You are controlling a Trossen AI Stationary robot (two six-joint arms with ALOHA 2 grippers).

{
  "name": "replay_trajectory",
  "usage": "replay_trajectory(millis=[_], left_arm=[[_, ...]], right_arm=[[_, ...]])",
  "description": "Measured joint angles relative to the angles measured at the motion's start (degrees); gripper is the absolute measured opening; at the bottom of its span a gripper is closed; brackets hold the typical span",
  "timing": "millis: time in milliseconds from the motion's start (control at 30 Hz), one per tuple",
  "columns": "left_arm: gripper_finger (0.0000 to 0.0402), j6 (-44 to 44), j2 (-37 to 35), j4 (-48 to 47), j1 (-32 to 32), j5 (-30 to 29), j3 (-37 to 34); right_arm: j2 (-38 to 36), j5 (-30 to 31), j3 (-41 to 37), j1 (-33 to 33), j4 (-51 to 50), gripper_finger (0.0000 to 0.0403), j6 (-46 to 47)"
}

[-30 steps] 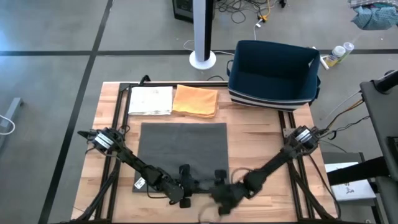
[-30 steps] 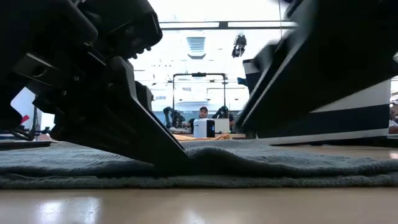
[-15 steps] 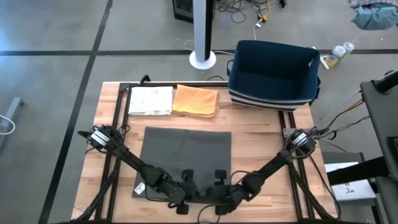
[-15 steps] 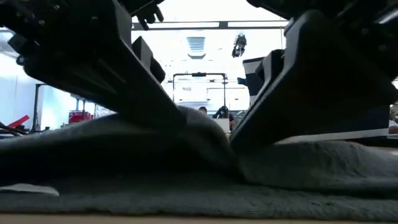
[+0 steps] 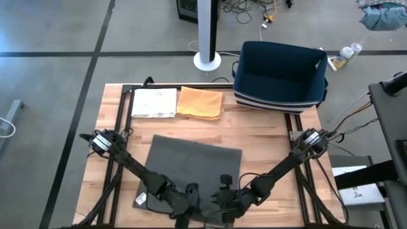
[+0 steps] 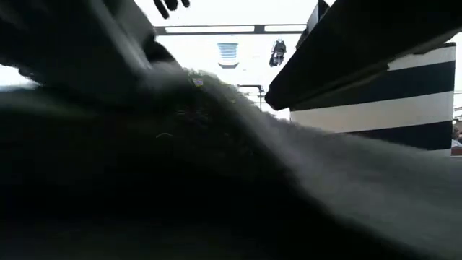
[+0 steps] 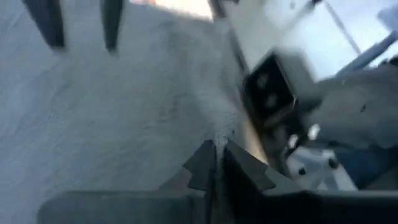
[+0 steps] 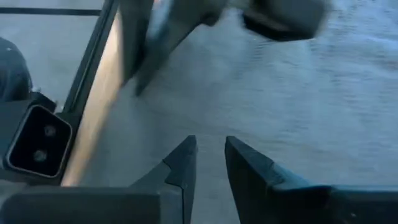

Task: Fold towel
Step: Fold the black towel

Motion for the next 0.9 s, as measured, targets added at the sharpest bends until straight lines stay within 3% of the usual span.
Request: replay_trajectory(millis=[167, 267, 433, 500, 667, 800, 900], left_arm=[[0.0083, -3.7, 0.0, -0.1, 0.3, 0.3, -1.4], [0.0124, -3.6, 0.0, -0.7, 0.5, 4.9, -1.5], [0.019, -3.4, -2.3, -8.4, 1.2, 8.0, -1.5], [0.0211, -3.2, -4.0, -12.9, 1.5, 5.6, -1.5], [0.024, -6.4, -6.5, -24.3, 3.3, -6.8, -3.1], [0.0243, -9.1, -6.7, -23.2, 6.2, -12.0, -6.1], [0.0236, -10.5, -7.1, -20.4, 7.4, -13.7, -8.7]], right_arm=[[1.7, -2.3, 0.0, -0.6, -0.8, 0.0114, 3.6], [3.0, -3.6, -0.1, -0.7, -2.2, 0.0129, 5.5], [3.9, -3.2, -0.7, -2.5, -7.9, 0.015, 7.4], [3.4, -2.9, -0.8, -3.5, -11.1, 0.0156, 7.1], [0.4, 0.8, -0.9, -8.1, -26.1, 0.0167, 0.8], [-2.5, 6.2, -1.4, -13.2, -36.7, 0.0166, -5.0], [-6.6, 7.2, -1.8, -15.4, -37.0, 0.0162, -7.3]])
